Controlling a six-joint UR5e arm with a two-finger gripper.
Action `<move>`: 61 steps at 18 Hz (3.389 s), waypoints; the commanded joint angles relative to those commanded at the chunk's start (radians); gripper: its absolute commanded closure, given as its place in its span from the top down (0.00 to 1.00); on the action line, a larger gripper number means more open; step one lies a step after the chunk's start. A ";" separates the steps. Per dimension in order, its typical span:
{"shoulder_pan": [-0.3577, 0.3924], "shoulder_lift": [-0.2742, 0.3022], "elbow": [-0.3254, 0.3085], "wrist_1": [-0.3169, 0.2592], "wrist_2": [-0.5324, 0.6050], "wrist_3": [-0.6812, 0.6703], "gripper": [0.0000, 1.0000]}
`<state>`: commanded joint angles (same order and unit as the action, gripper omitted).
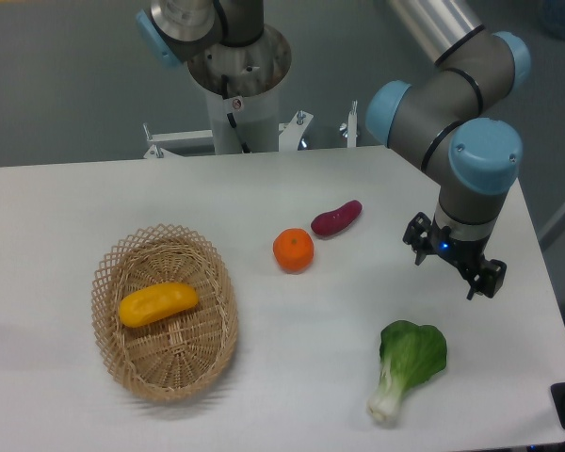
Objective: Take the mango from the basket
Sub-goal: 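Move the open gripper over to the wicker basket above the yellow mango, then lower the gripper onto the yellow mango and close on it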
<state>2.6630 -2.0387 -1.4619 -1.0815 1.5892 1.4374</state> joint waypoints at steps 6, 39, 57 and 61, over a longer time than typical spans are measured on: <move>-0.008 0.000 -0.002 0.000 -0.009 -0.023 1.00; -0.325 0.032 -0.106 0.014 -0.137 -0.330 1.00; -0.571 0.041 -0.285 0.057 -0.132 -0.377 1.00; -0.594 0.009 -0.287 0.109 -0.130 -0.413 1.00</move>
<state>2.0694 -2.0294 -1.7487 -0.9726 1.4588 1.0248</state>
